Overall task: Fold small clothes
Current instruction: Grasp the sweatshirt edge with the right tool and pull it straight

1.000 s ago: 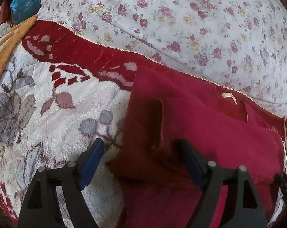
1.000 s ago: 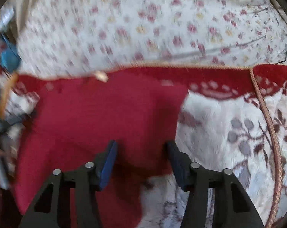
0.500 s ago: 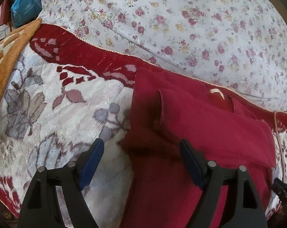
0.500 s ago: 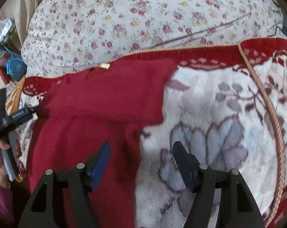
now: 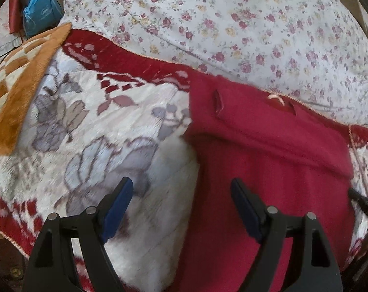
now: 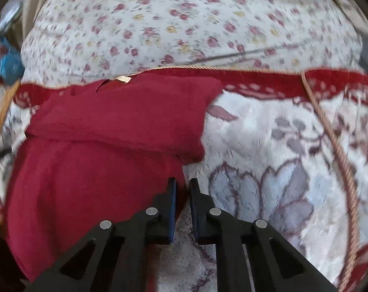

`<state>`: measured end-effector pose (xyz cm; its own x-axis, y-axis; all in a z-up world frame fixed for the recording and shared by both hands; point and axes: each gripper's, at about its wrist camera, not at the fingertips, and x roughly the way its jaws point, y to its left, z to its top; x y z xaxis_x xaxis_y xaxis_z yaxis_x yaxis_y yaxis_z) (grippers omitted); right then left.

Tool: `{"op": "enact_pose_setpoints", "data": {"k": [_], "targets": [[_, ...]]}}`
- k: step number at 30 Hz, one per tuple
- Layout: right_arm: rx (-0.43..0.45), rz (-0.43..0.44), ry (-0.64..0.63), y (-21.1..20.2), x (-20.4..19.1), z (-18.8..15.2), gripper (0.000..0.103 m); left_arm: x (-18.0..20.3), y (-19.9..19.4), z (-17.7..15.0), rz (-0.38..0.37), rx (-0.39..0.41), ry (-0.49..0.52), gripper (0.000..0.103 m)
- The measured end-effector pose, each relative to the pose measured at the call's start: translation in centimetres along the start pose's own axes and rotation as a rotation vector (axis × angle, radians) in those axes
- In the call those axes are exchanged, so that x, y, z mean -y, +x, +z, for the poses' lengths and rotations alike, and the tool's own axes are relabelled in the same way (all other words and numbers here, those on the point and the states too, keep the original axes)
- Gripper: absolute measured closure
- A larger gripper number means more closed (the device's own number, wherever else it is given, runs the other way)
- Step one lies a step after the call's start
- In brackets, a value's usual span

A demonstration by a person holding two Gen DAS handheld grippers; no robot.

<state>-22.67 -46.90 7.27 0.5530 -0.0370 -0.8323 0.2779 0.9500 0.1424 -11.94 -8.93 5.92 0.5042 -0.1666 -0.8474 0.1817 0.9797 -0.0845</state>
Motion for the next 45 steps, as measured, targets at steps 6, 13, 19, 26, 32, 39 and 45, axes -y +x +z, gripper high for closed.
{"op": "enact_pose_setpoints", "data": {"k": [6, 13, 19, 26, 32, 39, 45], "targets": [[0.029, -0.034, 0.019, -2.2, 0.7, -0.5, 0.090, -1.0, -0.9, -2.7, -0.027, -0.030, -0.039, 0.022], [0.037, 0.016, 0.054, -0.2, -0.3, 0.6, 0.037, -0.8, -1.5, -5.0, -0.053, -0.044, -0.058, 0.022], [0.058, -0.035, 0.045, 1.4, -0.1, 1.7, 0.088, -1.8, -1.2, -5.3, -0.051, -0.058, -0.081, 0.022], [0.016, -0.052, 0.152, 1.2, 4.0, 0.9, 0.101, -1.6, -1.1, -5.4, -0.056, -0.059, -0.086, 0.022], [0.024, 0.152, 0.109, -3.8, 2.6, -1.4, 0.031, -0.6, -1.5, -5.9, -0.052, -0.057, -0.045, 0.022], [-0.020, 0.087, -0.085, -2.3, -3.2, -5.0, 0.096, -0.8, -2.2, -7.7, -0.049, -0.062, -0.055, 0.022], [-0.021, 0.069, -0.010, -2.9, -1.0, -5.1, 0.096, -1.1, -2.2, -8.9, -0.024, -0.062, -0.041, 0.022]]}}
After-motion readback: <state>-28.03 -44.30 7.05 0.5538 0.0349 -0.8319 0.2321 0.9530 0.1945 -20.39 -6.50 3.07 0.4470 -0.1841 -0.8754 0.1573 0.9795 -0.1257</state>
